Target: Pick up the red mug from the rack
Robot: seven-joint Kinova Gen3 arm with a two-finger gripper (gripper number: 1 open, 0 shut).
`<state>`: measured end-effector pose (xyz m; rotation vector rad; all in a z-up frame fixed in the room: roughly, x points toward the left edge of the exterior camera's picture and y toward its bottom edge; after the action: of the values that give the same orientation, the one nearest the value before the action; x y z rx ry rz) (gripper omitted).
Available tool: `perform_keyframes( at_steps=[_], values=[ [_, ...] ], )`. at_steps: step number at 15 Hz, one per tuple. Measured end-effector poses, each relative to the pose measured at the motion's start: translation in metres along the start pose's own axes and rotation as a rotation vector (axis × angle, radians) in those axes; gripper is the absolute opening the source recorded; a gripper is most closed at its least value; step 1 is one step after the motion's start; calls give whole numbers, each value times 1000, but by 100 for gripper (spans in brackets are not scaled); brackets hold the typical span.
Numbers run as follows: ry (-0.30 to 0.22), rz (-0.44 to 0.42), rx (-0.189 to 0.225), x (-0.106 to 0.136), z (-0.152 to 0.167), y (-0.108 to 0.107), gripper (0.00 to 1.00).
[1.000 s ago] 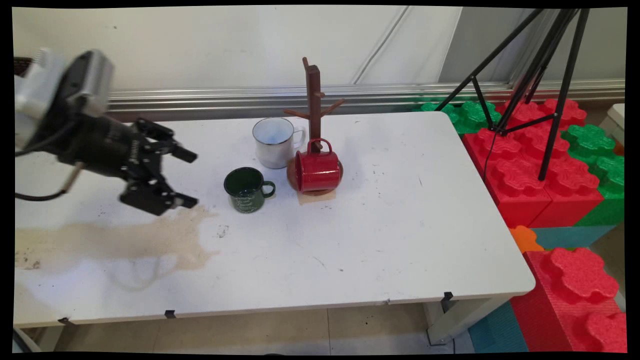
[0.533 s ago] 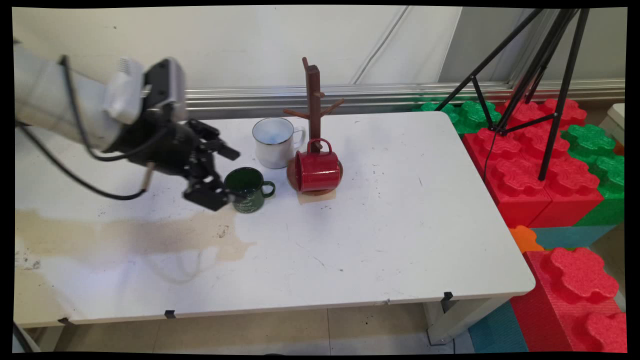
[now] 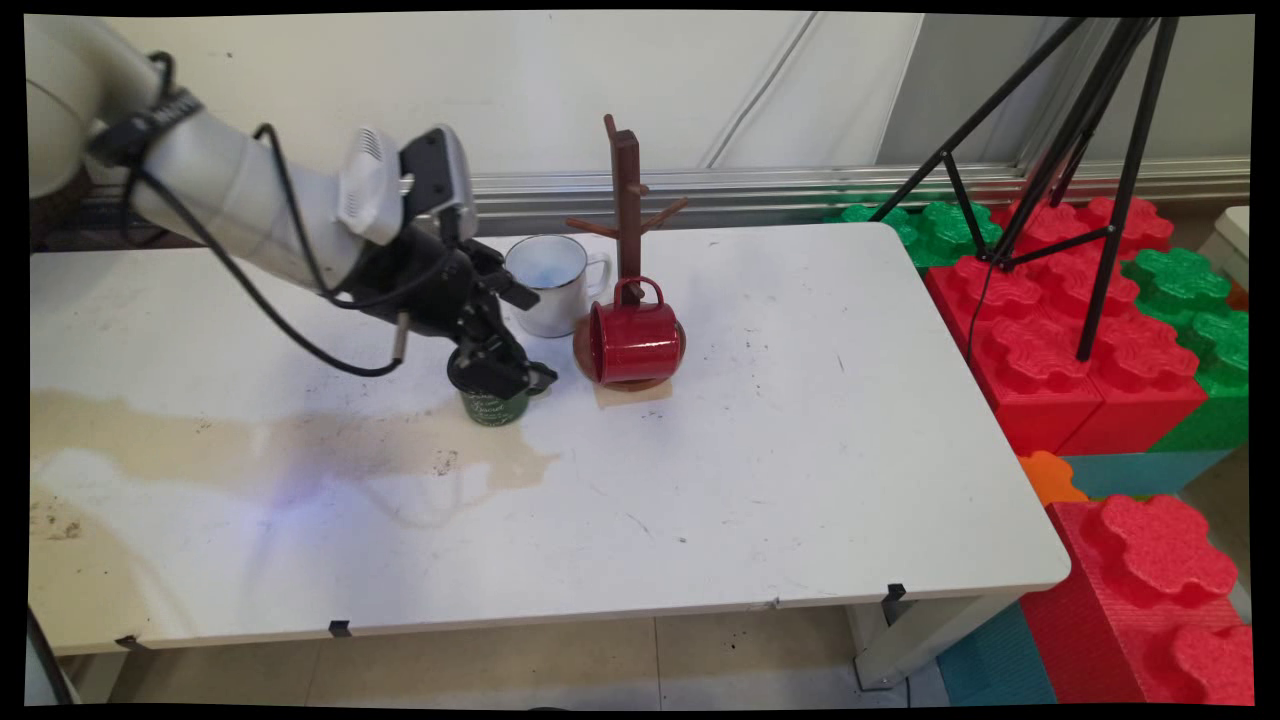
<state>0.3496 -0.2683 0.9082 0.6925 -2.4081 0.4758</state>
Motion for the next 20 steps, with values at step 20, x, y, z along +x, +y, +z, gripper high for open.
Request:
perform_keyframes(
  at_steps=[20],
  values=[
    [196,-265,-46,-41,91,-2,100]
  ],
)
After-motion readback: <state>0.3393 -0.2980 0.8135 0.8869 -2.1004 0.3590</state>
